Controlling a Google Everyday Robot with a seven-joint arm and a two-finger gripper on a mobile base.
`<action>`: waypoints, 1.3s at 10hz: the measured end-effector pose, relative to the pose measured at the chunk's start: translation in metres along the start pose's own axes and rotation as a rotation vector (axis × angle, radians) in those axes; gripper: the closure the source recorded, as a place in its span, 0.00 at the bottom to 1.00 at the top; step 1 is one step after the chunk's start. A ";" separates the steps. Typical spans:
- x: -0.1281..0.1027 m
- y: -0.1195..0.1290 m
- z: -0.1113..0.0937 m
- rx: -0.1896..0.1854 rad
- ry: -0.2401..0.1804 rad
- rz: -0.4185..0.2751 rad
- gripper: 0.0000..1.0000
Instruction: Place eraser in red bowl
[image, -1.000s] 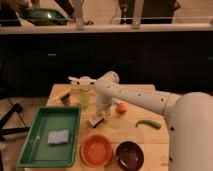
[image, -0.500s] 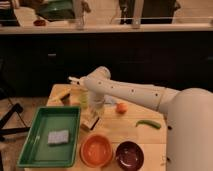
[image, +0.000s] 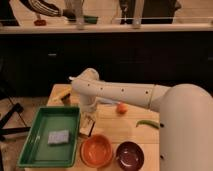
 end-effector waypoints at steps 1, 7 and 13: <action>-0.004 0.003 0.001 -0.011 -0.006 -0.023 1.00; -0.023 0.040 0.003 -0.007 -0.018 -0.039 1.00; -0.053 0.080 0.026 0.024 -0.056 -0.035 1.00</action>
